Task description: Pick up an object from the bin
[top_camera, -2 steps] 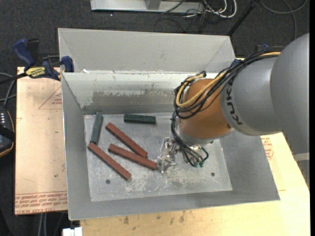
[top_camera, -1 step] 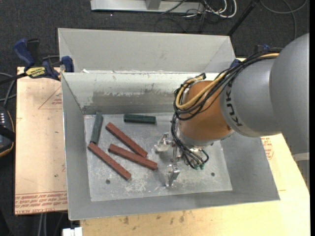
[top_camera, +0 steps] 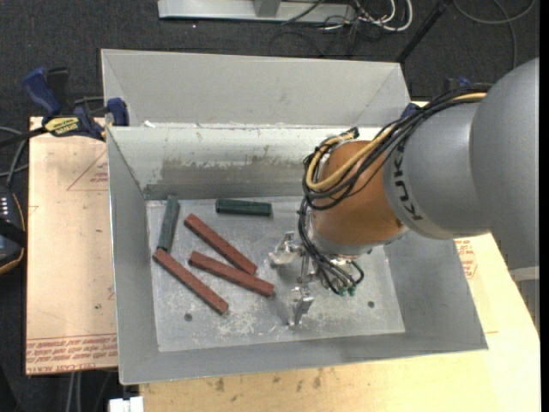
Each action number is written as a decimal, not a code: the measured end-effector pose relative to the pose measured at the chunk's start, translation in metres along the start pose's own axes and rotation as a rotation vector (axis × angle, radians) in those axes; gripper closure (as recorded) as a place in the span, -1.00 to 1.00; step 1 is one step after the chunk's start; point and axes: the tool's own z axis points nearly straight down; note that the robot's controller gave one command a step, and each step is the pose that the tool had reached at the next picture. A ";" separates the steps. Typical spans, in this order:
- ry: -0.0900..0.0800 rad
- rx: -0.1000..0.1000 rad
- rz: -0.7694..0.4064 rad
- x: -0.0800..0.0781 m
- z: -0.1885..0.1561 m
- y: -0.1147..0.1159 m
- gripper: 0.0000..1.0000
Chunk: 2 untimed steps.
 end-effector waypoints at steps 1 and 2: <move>0.001 0.000 -0.113 -0.044 -0.013 0.079 1.00; 0.001 0.000 -0.113 -0.044 -0.013 0.079 1.00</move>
Offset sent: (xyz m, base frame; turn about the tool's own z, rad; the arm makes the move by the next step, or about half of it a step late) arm 0.0000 0.0000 0.0000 0.0000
